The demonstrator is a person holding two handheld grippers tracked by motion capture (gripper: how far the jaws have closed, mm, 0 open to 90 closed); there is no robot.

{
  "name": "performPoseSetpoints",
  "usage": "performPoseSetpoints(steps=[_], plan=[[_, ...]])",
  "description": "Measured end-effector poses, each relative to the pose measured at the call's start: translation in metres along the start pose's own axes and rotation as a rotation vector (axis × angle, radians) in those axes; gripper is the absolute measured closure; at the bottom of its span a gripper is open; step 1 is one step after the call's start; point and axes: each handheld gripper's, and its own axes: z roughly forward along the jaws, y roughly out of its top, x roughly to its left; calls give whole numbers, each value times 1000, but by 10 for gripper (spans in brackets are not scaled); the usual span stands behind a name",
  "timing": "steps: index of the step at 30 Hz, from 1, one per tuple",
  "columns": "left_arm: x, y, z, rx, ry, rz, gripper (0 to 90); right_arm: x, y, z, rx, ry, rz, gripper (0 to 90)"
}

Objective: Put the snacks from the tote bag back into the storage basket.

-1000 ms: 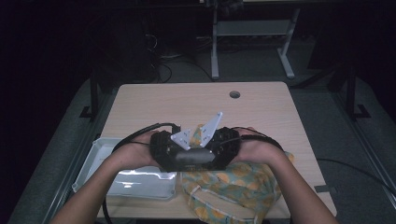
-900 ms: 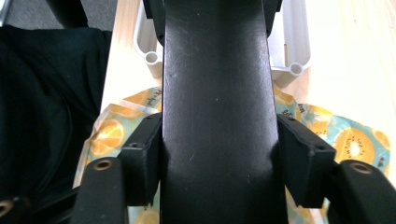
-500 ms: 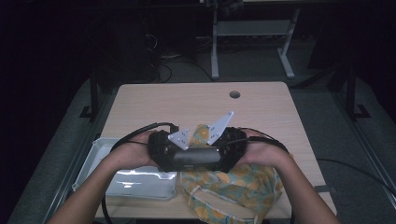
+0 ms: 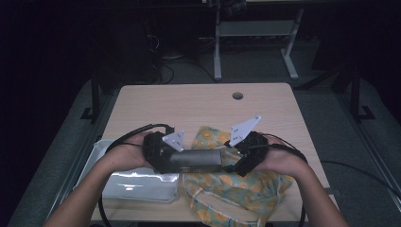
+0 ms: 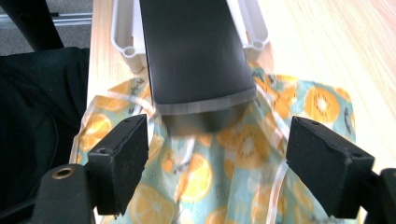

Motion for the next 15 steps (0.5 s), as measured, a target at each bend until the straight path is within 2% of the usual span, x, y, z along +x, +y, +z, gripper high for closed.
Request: performPoseSetpoints(steps=[3, 9, 15], plan=[[1, -4, -3, 2, 0, -4, 426, 2, -11, -2, -5, -16, 24, 202], [1, -12, -10, -5, 3, -13, 426, 9, -34, -8, -27, -56, 101, 201], [2, -21, -15, 11, 0, -13, 426, 16, -56, -11, -67, -94, 153, 173]])
